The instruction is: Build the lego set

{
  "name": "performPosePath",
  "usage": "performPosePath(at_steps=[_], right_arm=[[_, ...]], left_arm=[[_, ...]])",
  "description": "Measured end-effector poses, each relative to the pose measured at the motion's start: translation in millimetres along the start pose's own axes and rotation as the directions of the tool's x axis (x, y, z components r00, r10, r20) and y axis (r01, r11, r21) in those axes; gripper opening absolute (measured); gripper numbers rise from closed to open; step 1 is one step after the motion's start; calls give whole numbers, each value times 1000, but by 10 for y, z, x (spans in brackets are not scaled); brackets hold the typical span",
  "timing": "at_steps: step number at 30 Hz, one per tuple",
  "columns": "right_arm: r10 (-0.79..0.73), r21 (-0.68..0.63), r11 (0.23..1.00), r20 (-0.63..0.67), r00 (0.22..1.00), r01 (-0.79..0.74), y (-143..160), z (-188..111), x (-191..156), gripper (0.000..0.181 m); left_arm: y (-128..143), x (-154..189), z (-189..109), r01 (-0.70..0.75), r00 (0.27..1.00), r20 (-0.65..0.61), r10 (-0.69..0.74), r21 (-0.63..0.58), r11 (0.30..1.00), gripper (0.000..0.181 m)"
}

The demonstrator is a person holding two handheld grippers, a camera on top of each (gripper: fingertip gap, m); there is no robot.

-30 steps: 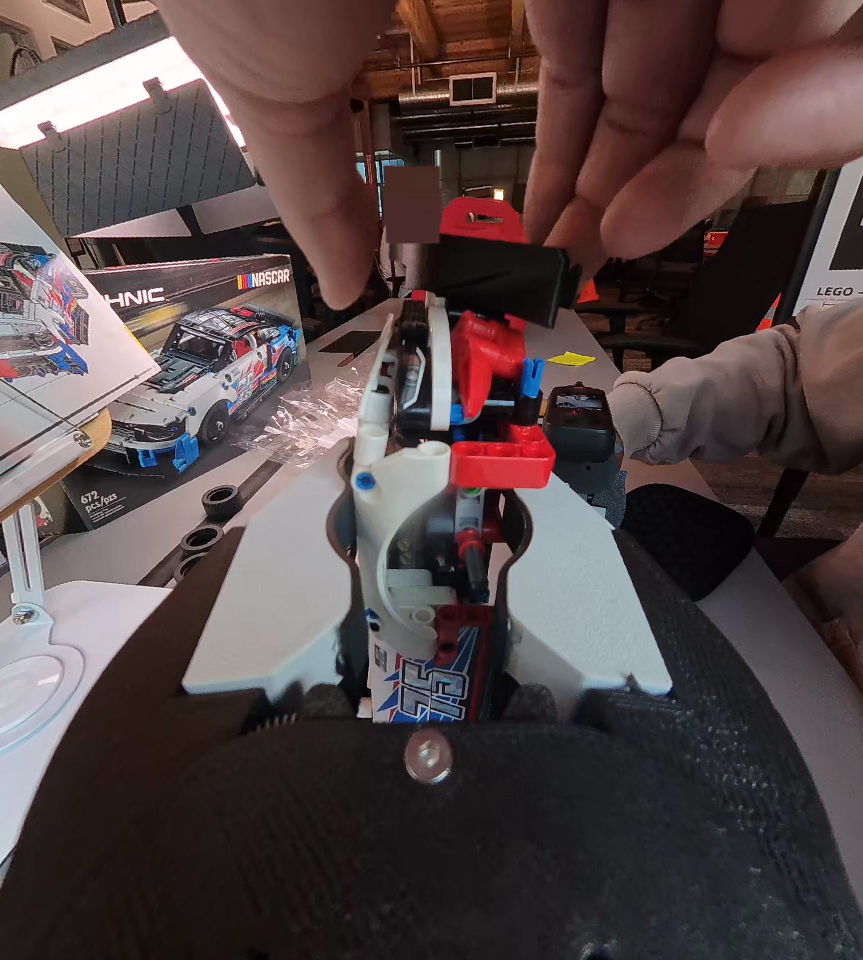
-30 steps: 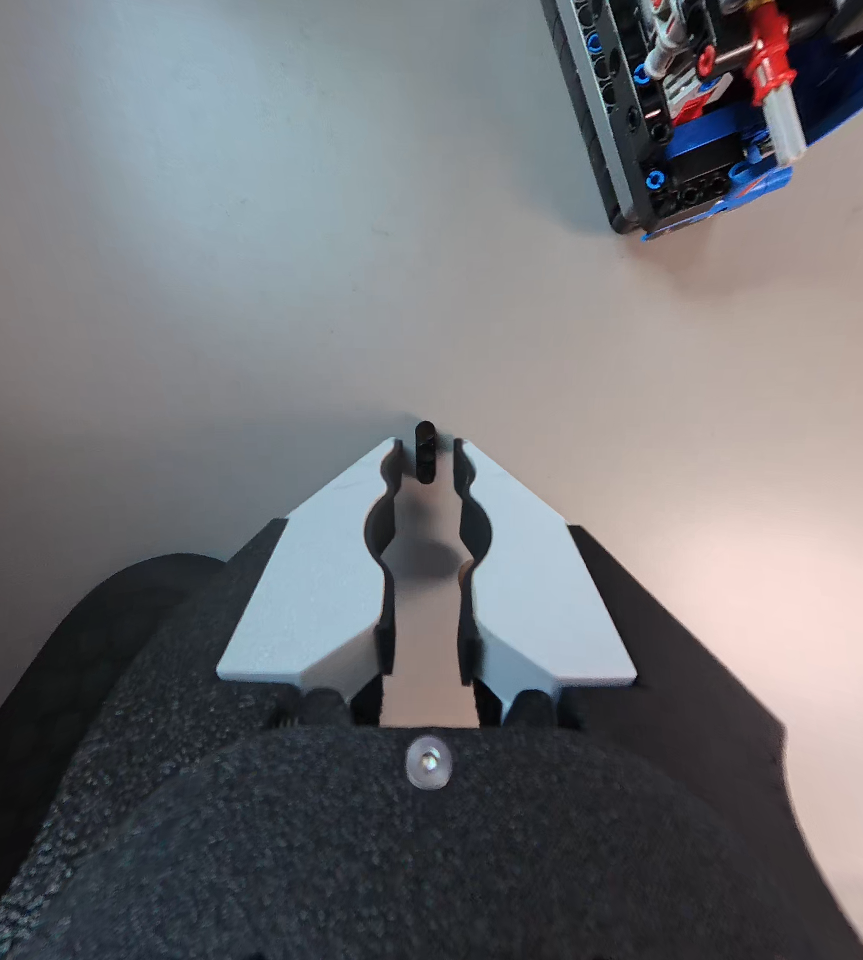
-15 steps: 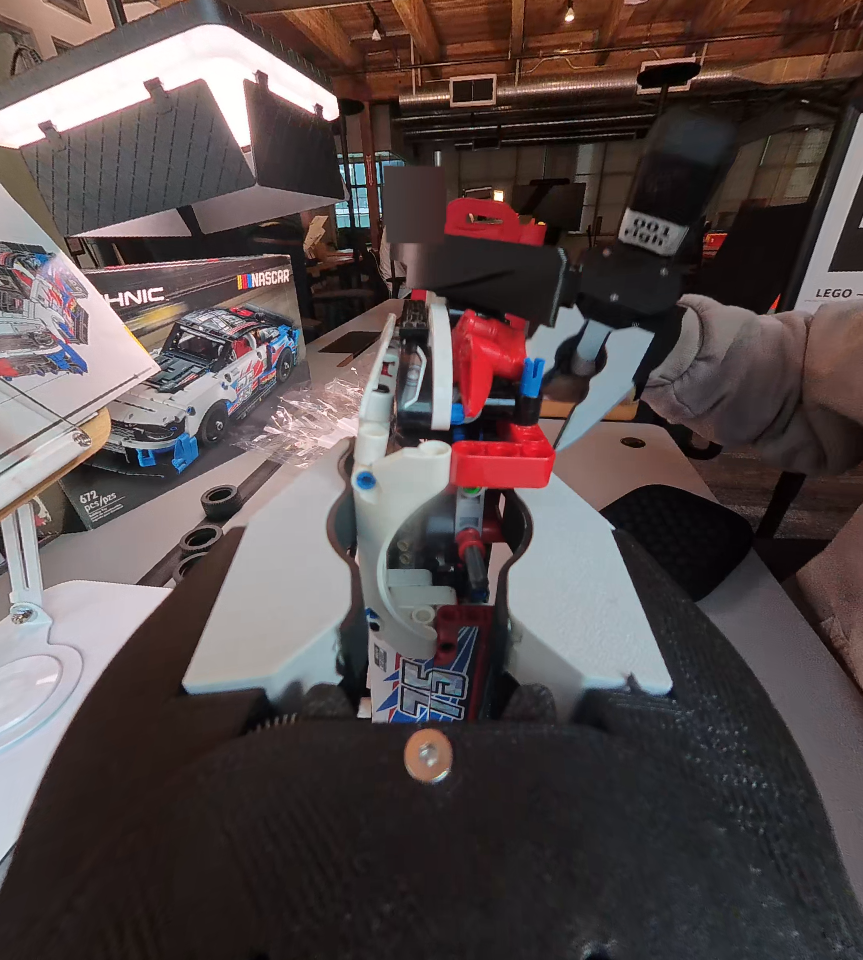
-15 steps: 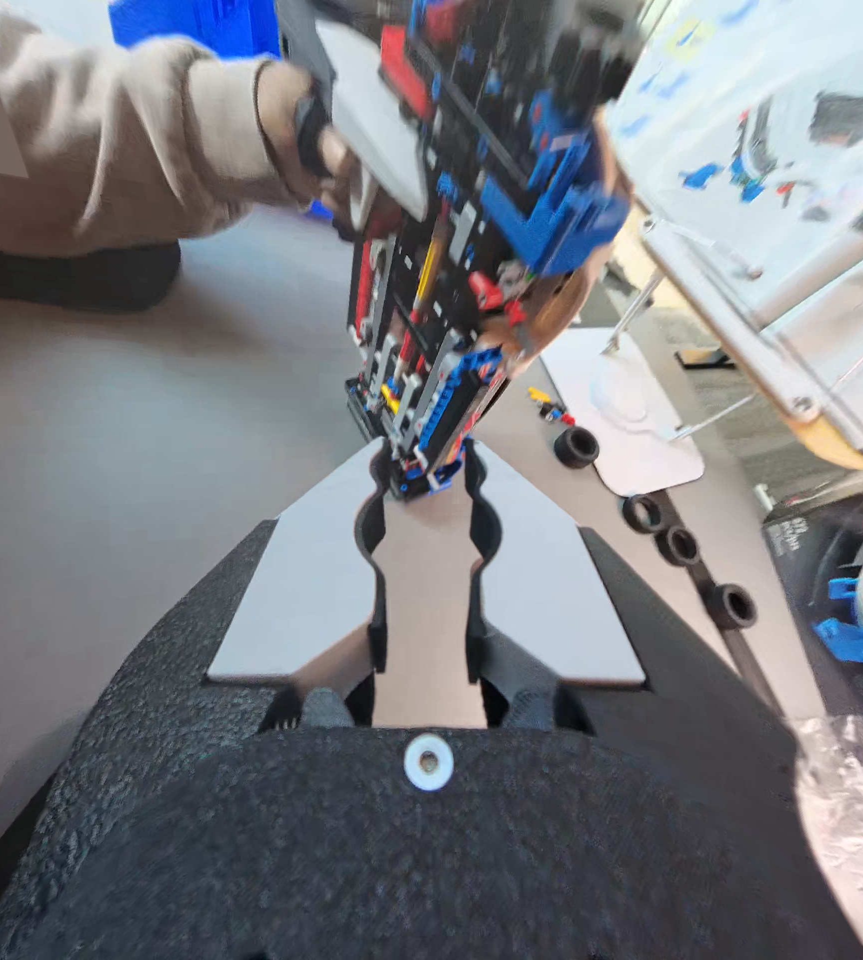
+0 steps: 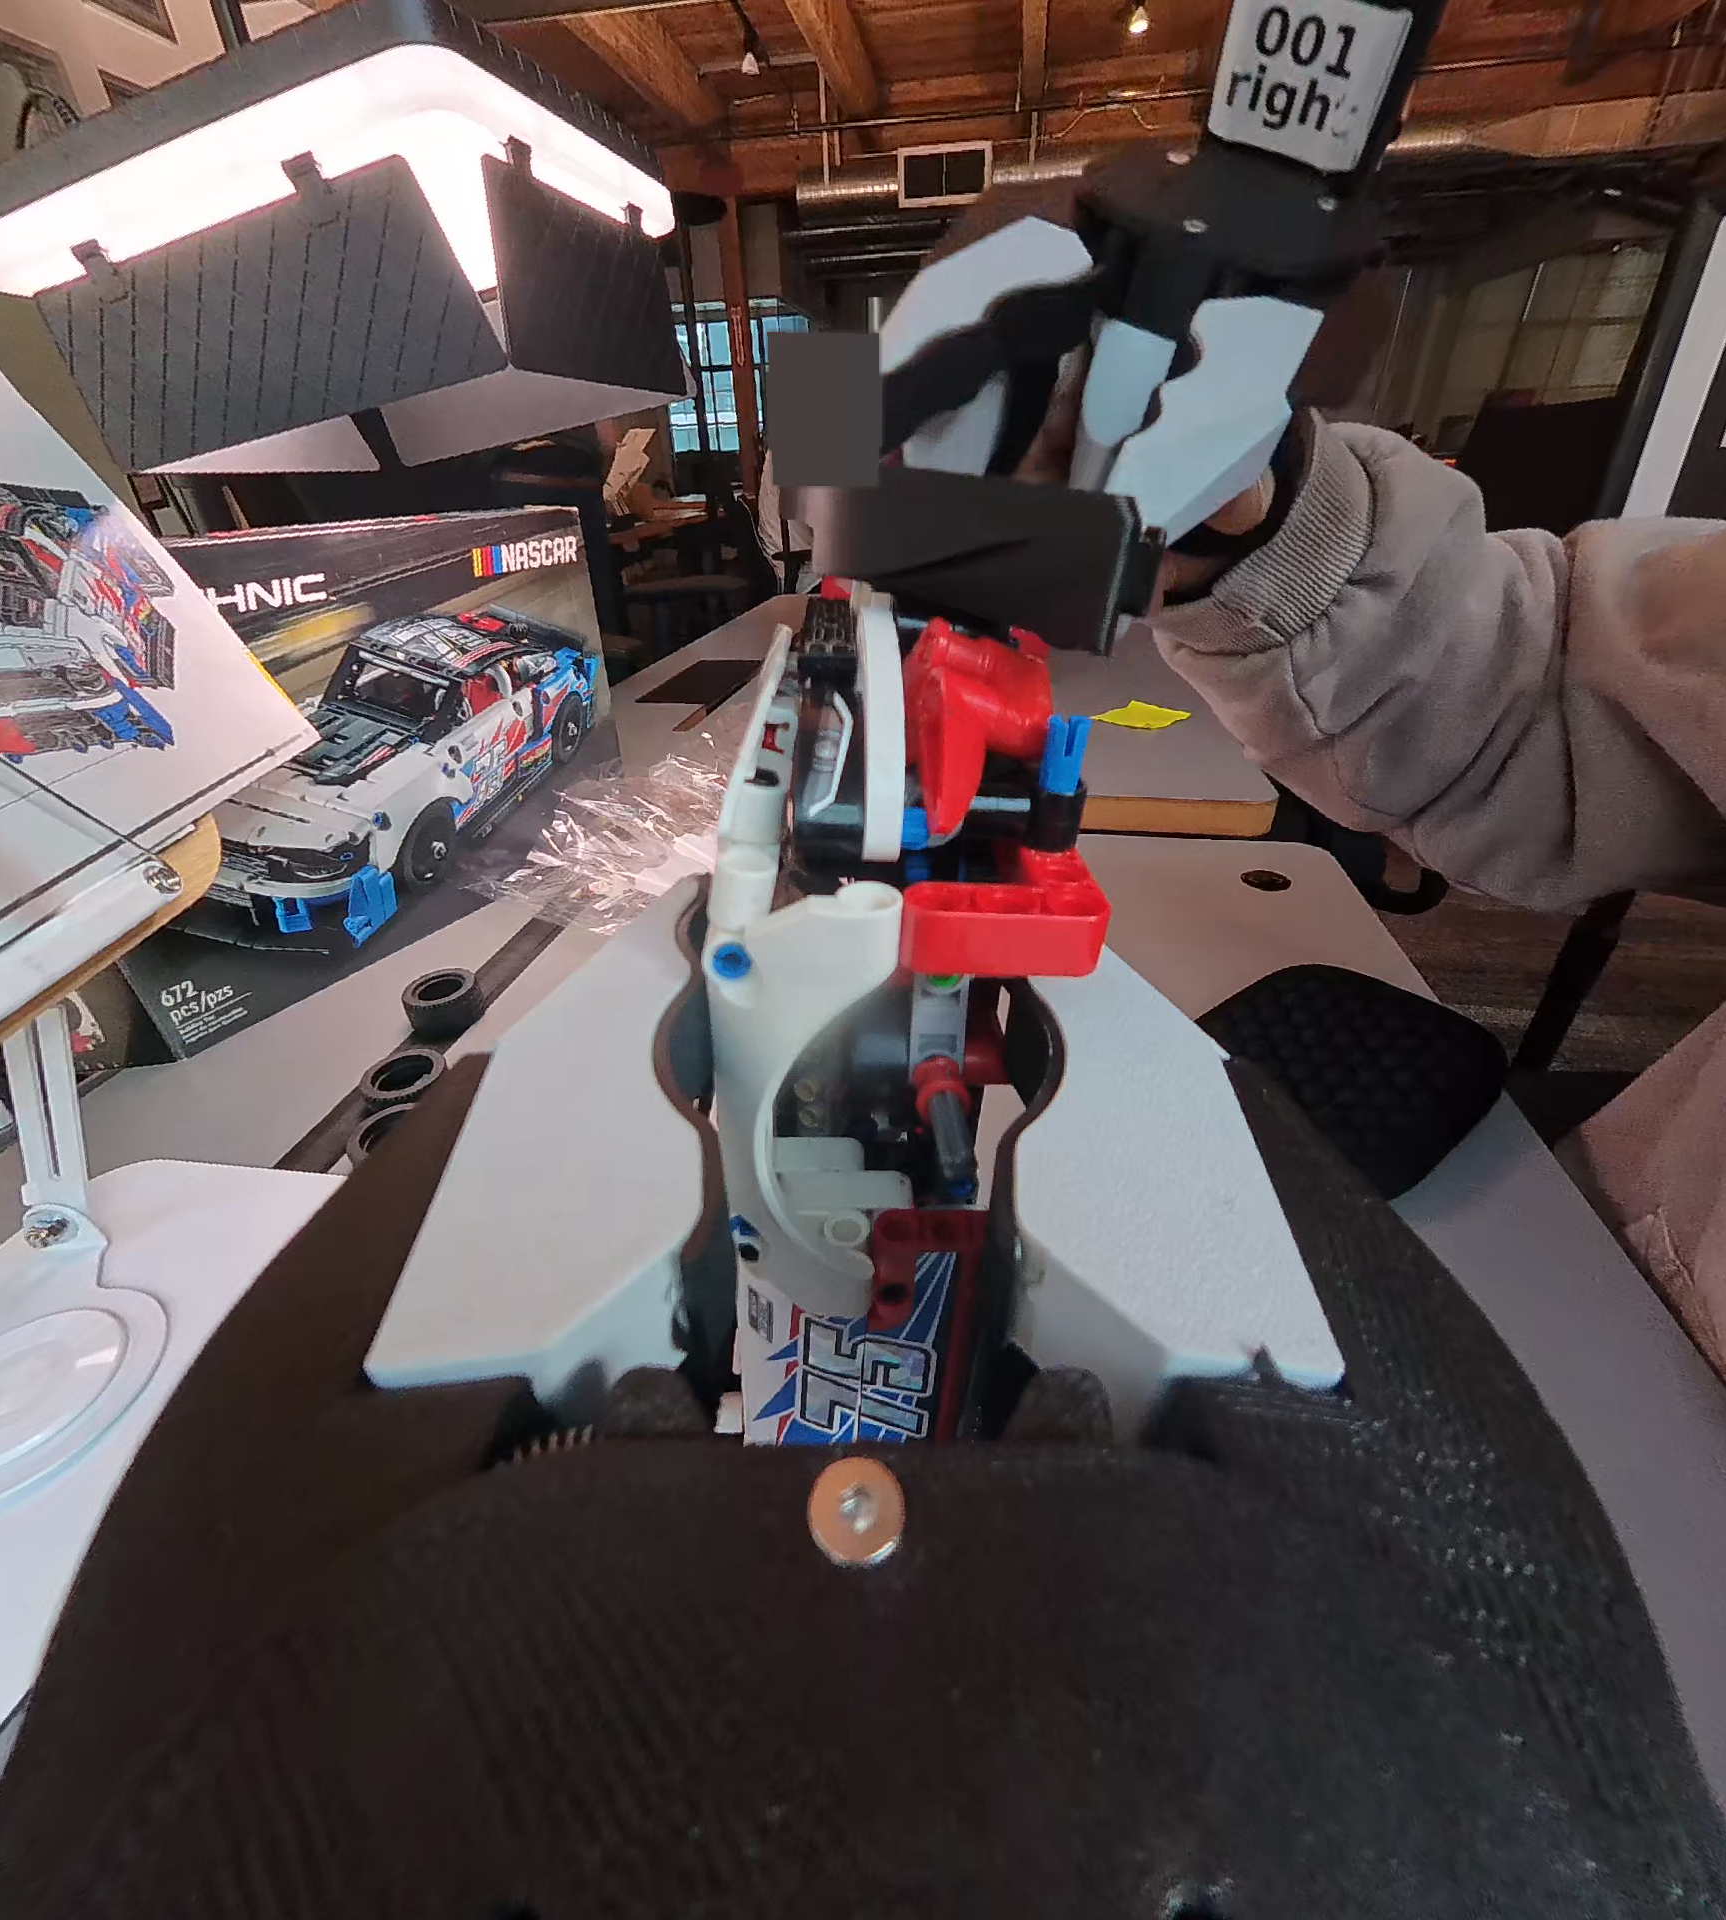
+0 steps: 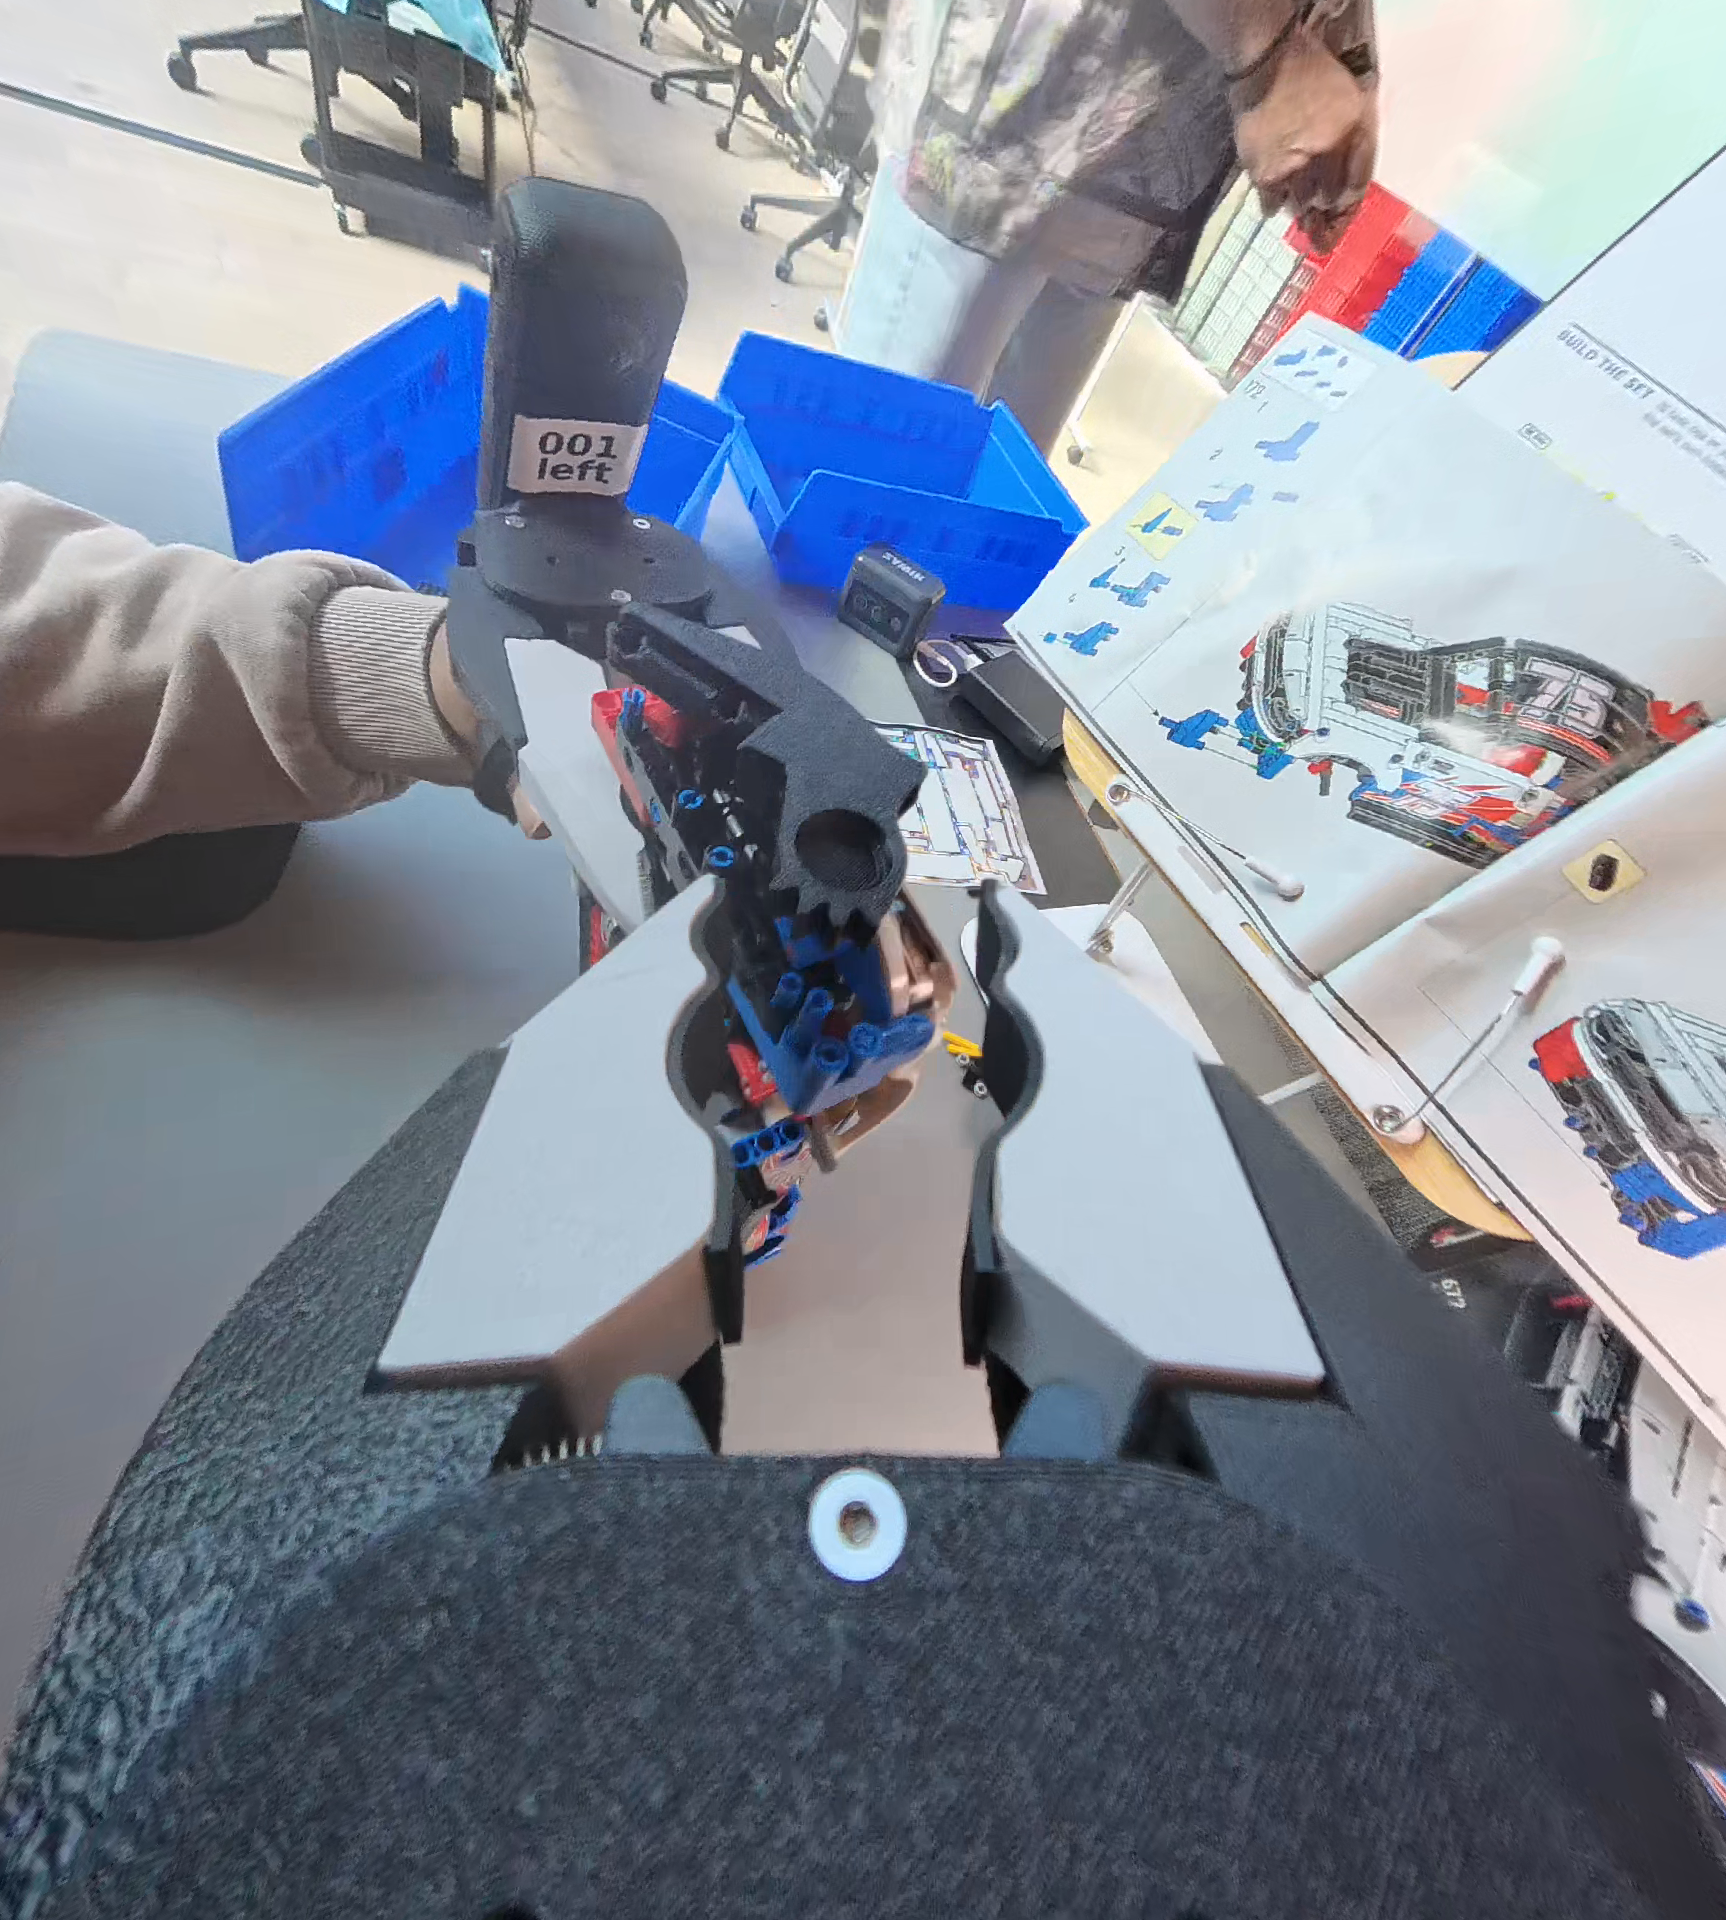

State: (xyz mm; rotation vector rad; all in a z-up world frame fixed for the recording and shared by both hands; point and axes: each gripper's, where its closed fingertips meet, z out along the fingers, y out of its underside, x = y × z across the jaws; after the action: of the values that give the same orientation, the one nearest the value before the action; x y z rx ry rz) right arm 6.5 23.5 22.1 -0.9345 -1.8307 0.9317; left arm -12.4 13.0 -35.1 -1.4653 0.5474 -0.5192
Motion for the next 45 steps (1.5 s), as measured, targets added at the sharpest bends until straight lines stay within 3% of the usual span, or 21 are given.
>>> performPosePath(at_steps=[2,6,10,13,16,19,22,26,30,35,38,42,45], right_arm=[[7,-22,1000,42,999,-6,-20,86,19,22],[28,19,999,79,996,-30,-98,19,15,22],[117,73,991,-36,992,-114,44,-335,271,22],[210,14,978,-148,967,-210,595,-631,486,22],[277,-128,940,-250,928,-315,1463,-812,528,22],[447,-129,862,-262,855,-491,2105,-851,374,22],[451,-196,826,-332,828,-529,2687,-785,277,22],[415,-248,804,-416,809,-540,3130,-554,352,22],[305,-296,786,-577,757,-543,3445,-427,774,22],[197,-320,752,-725,660,-576,3701,-471,1254,29],[171,-294,791,-734,657,-536,3517,-508,1292,38],[259,-228,862,-569,781,-452,3030,-400,844,30],[243,-292,866,-465,851,-406,2955,-389,516,30]], left_arm=[[2,6,-3,-5,1000,2,5,-4,1000,53],[3,1,-8,-2,1000,1,2,-2,1000,53],[2,-3,-9,2,1000,-5,-2,2,1000,53],[2,1,-8,0,1000,-4,0,1,1000,53],[2,-1,-4,1,1000,-4,-1,1,1000,53],[1,-5,-3,3,1000,-2,-3,3,1000,53],[1,-6,-2,5,1000,-1,-5,5,1000,53],[1,-7,-2,8,1000,1,-8,8,1000,53],[2,-4,-5,7,1000,4,-7,8,1000,53],[2,-4,-7,8,1000,6,-8,10,1000,53],[2,-3,-9,8,1000,5,-8,10,1000,53],[3,-5,-7,10,1000,2,-10,13,1000,53],[3,-3,-4,11,1000,0,-11,14,1000,53]])
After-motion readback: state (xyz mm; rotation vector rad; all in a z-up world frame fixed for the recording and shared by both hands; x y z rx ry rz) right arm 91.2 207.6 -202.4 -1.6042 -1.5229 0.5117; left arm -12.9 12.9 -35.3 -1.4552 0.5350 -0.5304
